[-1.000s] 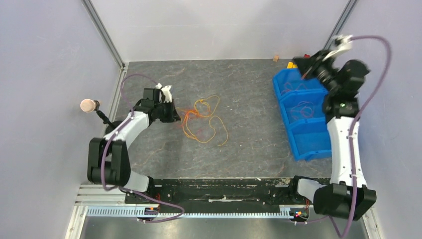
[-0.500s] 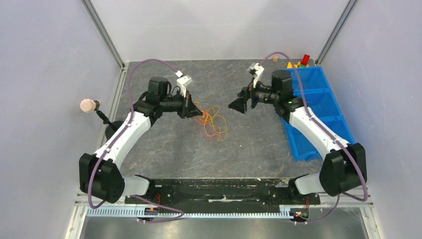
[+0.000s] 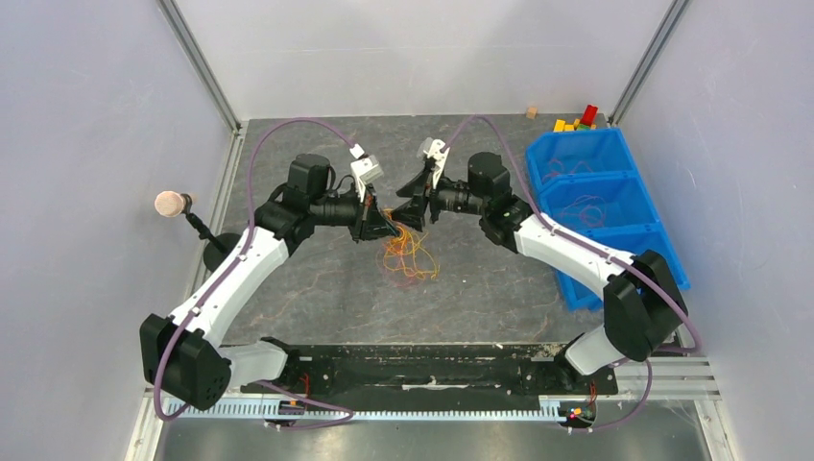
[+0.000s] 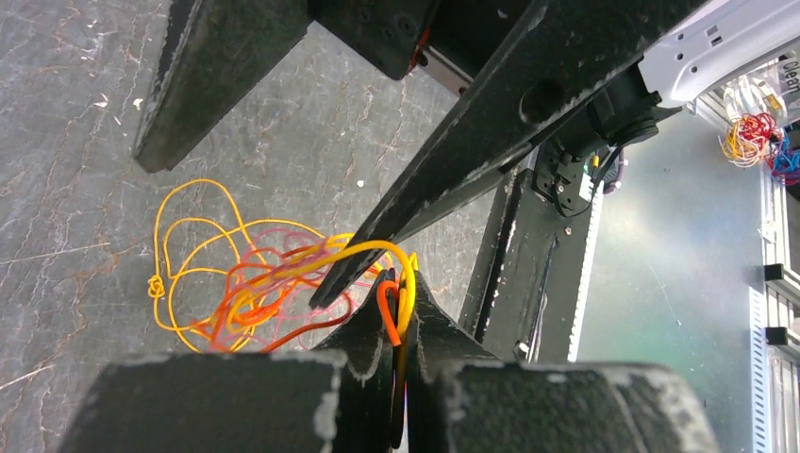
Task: Untangle the cables
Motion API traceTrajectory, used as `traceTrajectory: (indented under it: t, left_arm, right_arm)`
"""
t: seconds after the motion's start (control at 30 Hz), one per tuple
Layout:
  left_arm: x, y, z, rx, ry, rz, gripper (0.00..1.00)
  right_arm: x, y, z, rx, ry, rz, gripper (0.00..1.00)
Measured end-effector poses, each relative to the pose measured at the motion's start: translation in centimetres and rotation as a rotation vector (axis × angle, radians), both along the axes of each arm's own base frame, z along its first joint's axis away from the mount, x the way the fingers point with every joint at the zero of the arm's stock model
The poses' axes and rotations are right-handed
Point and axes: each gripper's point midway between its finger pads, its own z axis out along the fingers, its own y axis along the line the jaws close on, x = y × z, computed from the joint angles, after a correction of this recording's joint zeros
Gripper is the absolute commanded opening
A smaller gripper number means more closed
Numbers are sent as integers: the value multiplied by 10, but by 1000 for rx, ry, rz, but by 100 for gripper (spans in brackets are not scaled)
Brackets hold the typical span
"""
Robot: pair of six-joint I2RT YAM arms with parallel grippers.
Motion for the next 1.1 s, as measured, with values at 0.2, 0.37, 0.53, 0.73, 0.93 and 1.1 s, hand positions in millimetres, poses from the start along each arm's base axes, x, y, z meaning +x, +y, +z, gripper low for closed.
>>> traceTrajectory:
  t: [0.2, 0.37, 0.53, 0.73, 0.93, 1.1]
  left_arm:
    - [-7, -3, 2, -4, 3, -24, 2]
    - [-15, -6, 1, -7, 17, -51, 14]
    - [-19, 5, -8, 21, 31, -11, 18]
    - [-30, 22, -12, 36, -3, 48, 29]
    - [-6, 53, -5, 39, -33, 236, 69]
    - [26, 56, 21, -53, -78, 364, 76]
  right_arm:
    - [1, 14, 4, 41, -66, -57, 48]
    - [1, 23, 13, 106, -68, -69, 0]
    - [11, 17, 31, 175, -31, -139, 0]
    - [27, -7, 64, 276, 13, -234, 0]
    - [33, -27, 90, 355, 37, -278, 0]
    - [27, -31, 102, 387, 58, -265, 0]
